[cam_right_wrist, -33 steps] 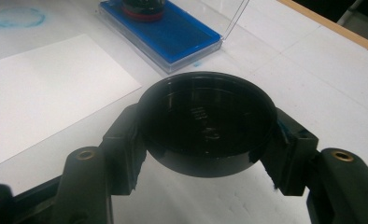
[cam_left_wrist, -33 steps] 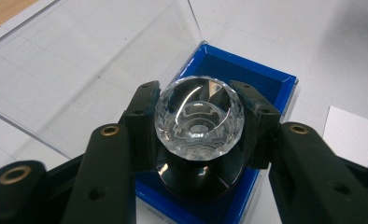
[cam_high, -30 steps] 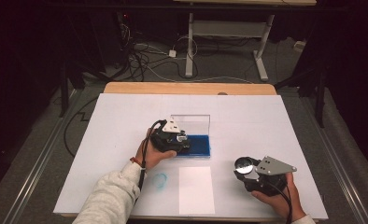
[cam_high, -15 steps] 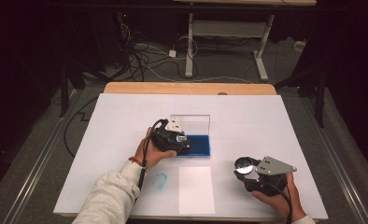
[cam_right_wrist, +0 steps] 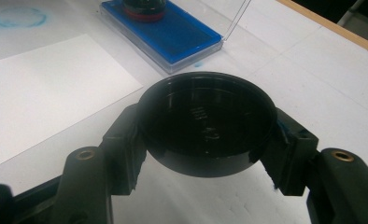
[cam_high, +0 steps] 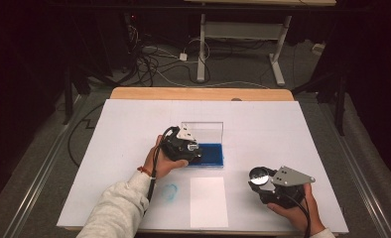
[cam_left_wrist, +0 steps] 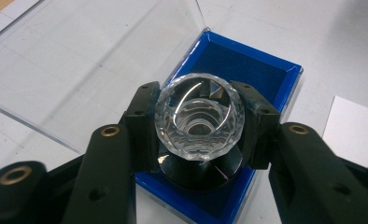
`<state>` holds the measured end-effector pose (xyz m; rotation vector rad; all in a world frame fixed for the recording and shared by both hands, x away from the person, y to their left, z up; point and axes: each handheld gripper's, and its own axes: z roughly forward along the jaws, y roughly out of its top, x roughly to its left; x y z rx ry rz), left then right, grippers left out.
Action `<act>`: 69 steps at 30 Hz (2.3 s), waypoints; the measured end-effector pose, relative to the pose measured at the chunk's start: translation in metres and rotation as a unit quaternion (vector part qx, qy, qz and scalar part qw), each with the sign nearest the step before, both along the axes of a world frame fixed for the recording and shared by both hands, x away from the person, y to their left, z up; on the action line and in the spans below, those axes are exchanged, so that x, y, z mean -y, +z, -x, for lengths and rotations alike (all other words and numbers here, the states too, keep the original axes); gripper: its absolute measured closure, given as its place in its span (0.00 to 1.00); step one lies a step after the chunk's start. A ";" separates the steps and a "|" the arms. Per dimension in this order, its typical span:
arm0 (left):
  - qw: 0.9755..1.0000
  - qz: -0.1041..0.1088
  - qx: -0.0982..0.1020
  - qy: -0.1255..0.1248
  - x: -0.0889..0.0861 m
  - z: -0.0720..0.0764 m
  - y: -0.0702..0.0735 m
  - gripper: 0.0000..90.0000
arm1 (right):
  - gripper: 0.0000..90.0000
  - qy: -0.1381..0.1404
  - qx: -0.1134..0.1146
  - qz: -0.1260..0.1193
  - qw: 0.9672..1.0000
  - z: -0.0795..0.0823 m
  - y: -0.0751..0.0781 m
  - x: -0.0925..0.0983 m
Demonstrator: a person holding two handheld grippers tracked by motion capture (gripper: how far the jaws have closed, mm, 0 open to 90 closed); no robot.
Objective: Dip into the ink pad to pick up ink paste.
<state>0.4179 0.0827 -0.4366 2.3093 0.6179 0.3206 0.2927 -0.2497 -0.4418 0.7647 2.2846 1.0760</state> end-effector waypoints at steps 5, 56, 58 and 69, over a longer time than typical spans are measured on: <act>1.000 0.004 -0.002 0.000 0.000 0.000 0.000 0.61 | 0.43 0.000 0.000 -0.001 1.000 0.000 0.000 0.001; 0.996 0.070 0.055 -0.021 -0.021 0.022 0.061 0.61 | 0.43 0.000 0.006 0.000 1.000 -0.002 0.005 0.001; 0.996 0.070 0.057 -0.023 -0.020 0.023 0.061 0.61 | 0.43 0.000 0.005 -0.002 1.000 -0.002 0.005 0.001; 0.996 0.053 0.052 -0.056 0.011 0.017 0.055 0.61 | 0.43 -0.001 0.001 0.001 1.000 -0.003 0.003 -0.001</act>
